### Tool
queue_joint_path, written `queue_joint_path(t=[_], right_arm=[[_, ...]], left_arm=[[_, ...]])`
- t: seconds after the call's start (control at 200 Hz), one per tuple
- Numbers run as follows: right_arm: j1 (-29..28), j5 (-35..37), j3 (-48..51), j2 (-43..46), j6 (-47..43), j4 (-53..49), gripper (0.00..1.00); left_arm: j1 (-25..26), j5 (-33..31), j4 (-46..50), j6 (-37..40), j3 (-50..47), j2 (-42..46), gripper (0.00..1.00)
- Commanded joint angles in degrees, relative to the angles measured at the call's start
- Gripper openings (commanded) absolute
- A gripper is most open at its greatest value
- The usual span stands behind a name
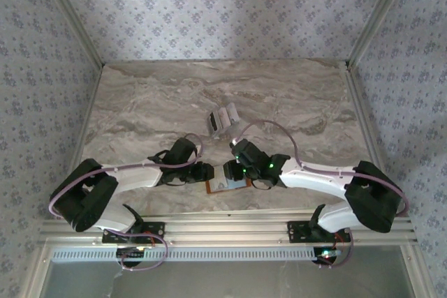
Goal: Put the credit cards into the card holder
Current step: Flip over the card slot in the card holder.
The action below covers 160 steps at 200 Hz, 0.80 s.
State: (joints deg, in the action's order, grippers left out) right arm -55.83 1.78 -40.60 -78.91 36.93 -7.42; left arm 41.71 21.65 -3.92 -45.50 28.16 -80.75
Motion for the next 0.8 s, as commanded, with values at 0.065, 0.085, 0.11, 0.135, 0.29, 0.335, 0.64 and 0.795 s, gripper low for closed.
queue_joint_path(t=[0.065,0.085,0.11,0.135,0.29,0.335,0.64,0.795], right_arm=[[-0.54,6.18,-1.4,-2.03,2.37,-7.52,0.33],[-0.67,6.38,-1.37,-2.16,2.59,-7.8,0.34],[-0.68,6.68,-1.09,-2.2,2.95,-7.94,0.35],[-0.68,7.03,-0.83,-2.19,3.34,-8.32,0.37],[-0.83,7.02,0.53,-2.25,4.8,-8.65,0.43],[-0.94,6.99,0.77,-2.32,5.06,-8.53,0.44],[-1.88,4.9,0.72,-6.14,5.8,-6.11,0.44],[-2.5,4.55,0.52,-6.46,5.89,-5.34,0.43]], left_arm=[[-0.14,-0.05,4.8,1.5,-0.48,-1.48,0.37],[-0.14,-0.14,4.78,1.55,-0.48,-1.57,0.37],[-0.12,-0.15,4.73,1.54,-0.46,-1.61,0.37],[-0.1,-0.19,4.71,1.55,-0.48,-1.69,0.37],[-0.14,-0.23,4.87,1.58,-0.3,-2.03,0.37],[-0.1,-0.31,4.97,1.64,-0.21,-2.08,0.37],[-0.08,-0.47,4.67,1.72,-0.09,-2.78,0.37],[-0.14,-0.56,4.45,1.56,-0.56,-2.83,0.37]])
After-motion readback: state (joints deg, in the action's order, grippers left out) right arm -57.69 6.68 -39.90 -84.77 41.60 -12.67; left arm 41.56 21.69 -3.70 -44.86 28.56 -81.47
